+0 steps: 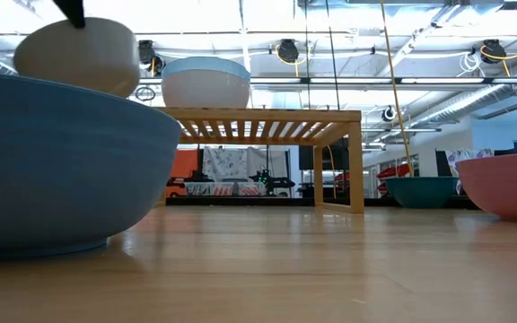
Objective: Place and stack bowls onto a shelf
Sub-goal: Stack the gray bowl on top of the blue bowl
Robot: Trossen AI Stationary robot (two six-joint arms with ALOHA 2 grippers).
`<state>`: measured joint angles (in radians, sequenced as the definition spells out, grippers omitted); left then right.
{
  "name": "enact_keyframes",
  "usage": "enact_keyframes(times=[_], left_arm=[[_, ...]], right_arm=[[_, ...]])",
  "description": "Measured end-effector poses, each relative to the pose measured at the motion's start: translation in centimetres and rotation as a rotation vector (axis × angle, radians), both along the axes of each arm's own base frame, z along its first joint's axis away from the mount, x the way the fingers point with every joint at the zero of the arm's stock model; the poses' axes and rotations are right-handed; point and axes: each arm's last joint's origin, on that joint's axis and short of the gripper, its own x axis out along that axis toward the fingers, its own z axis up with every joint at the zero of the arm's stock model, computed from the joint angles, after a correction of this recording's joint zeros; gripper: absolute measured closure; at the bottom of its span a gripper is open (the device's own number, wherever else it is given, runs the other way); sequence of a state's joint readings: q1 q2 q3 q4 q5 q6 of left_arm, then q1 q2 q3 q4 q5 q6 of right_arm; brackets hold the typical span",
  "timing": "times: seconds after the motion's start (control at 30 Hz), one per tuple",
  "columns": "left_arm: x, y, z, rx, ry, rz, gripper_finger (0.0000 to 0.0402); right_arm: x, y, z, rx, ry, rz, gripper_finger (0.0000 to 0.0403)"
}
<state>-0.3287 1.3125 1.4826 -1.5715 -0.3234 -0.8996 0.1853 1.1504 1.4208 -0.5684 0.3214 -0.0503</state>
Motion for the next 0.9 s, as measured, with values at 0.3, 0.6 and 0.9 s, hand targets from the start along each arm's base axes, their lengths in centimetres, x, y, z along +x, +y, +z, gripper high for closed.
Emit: enact_keyframes(times=[0.3, 0.6, 0.9], left_arm=[[0.0, 1.7, 3.6, 0.101, -0.11, -0.078, 0.0393], [-0.8, 4.4, 7.9, 0.273, -0.198, -0.139, 0.0393], [-1.7, 8.7, 10.2, 0.375, -0.152, -0.15, 0.0393]], right_arm=[[-1.4, -0.4, 0.3, -0.018, 0.009, -0.048, 0.0282], [-1.5, -0.4, 0.3, -0.018, 0.01, -0.049, 0.0282], [-1.7, -0.8, 0.4, -0.07, 0.01, -0.174, 0.0282]])
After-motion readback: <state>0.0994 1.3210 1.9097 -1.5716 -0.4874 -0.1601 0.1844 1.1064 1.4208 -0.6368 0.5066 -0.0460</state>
